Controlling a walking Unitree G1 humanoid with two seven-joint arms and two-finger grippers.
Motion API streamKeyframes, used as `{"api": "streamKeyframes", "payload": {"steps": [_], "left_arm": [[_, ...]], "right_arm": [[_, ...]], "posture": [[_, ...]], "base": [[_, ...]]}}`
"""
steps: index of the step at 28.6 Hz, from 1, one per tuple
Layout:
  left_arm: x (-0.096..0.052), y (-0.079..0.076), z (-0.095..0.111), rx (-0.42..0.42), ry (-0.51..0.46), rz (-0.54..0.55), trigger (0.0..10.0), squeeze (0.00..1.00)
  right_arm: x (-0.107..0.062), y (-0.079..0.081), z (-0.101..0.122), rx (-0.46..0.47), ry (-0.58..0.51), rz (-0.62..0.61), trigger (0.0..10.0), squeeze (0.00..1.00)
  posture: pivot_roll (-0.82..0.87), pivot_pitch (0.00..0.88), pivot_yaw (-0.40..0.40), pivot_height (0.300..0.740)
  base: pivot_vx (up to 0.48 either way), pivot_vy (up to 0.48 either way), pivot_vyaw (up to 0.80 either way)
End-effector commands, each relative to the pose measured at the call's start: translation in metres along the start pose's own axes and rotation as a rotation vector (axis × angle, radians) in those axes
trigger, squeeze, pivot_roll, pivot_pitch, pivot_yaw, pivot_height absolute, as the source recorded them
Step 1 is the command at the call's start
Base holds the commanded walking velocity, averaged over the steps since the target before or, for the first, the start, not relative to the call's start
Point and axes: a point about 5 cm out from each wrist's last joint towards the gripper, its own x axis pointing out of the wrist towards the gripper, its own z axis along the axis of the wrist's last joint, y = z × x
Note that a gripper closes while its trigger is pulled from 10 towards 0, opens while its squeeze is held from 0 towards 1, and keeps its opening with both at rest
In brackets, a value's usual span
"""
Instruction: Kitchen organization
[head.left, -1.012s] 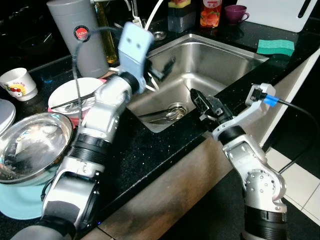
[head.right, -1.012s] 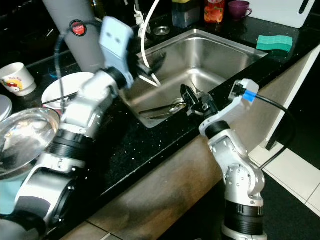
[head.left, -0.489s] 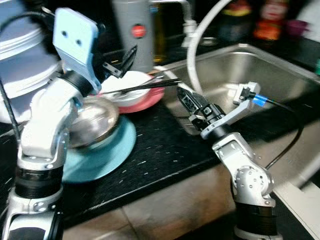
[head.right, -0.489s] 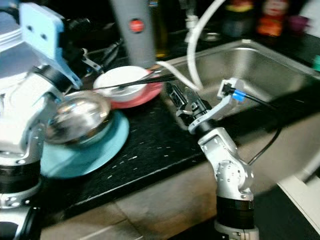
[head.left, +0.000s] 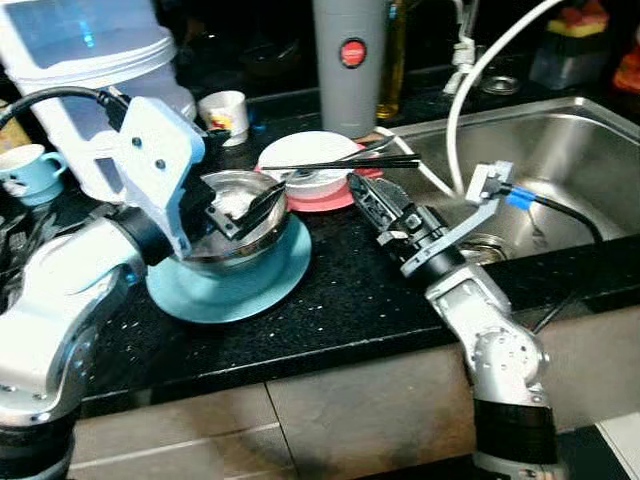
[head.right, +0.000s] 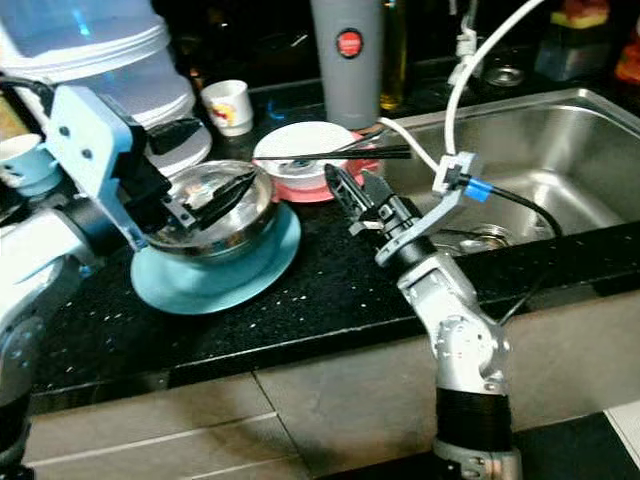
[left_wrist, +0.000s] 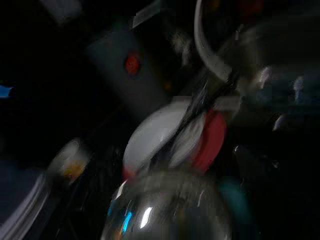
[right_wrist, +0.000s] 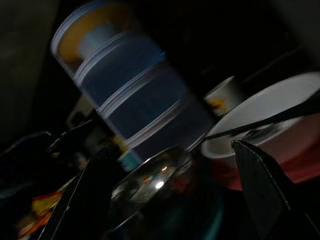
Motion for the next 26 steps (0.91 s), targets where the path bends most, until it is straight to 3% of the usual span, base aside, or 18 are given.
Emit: {"api": "streamKeyframes", "payload": {"steps": [1, 2, 6, 14, 22, 26], "left_arm": [[-0.006, 0.002, -0.006, 0.049, 0.073, -0.004, 10.0, 0.00], [-0.009, 0.007, -0.013, 0.075, 0.121, 0.016, 10.0, 0.00], [-0.012, 0.009, -0.020, 0.115, 0.171, 0.015, 10.0, 0.00], [-0.010, 0.008, -0.023, 0.172, 0.184, -0.060, 10.0, 0.00], [-0.012, 0.001, -0.027, 0.206, 0.220, -0.201, 10.0, 0.00], [-0.015, 0.001, -0.035, 0.243, 0.282, -0.249, 10.0, 0.00]], "right_arm": [[0.000, -0.003, -0.007, 0.013, 0.011, -0.014, 10.0, 0.00], [-0.003, -0.013, -0.013, 0.037, 0.012, -0.086, 10.0, 0.00], [-0.009, -0.023, -0.020, 0.066, 0.011, -0.149, 10.0, 0.00], [-0.016, -0.031, -0.017, 0.053, -0.005, -0.182, 10.0, 0.00], [-0.012, -0.025, -0.009, 0.048, -0.033, -0.137, 10.0, 0.00], [-0.008, -0.014, -0.004, 0.060, -0.041, -0.060, 10.0, 0.00]], "posture": [[0.13, 0.000, 0.065, 0.740], [0.13, 0.000, 0.070, 0.740], [0.13, 0.000, 0.073, 0.740], [0.11, 0.000, 0.093, 0.740], [0.11, 0.000, 0.097, 0.740], [0.10, 0.000, 0.100, 0.740]], "base": [[0.000, 0.000, 0.78], [0.000, 0.000, 0.42], [0.000, 0.000, 0.00], [0.000, 0.000, 0.00], [0.000, 0.000, 0.00], [0.000, 0.000, 0.00]]}}
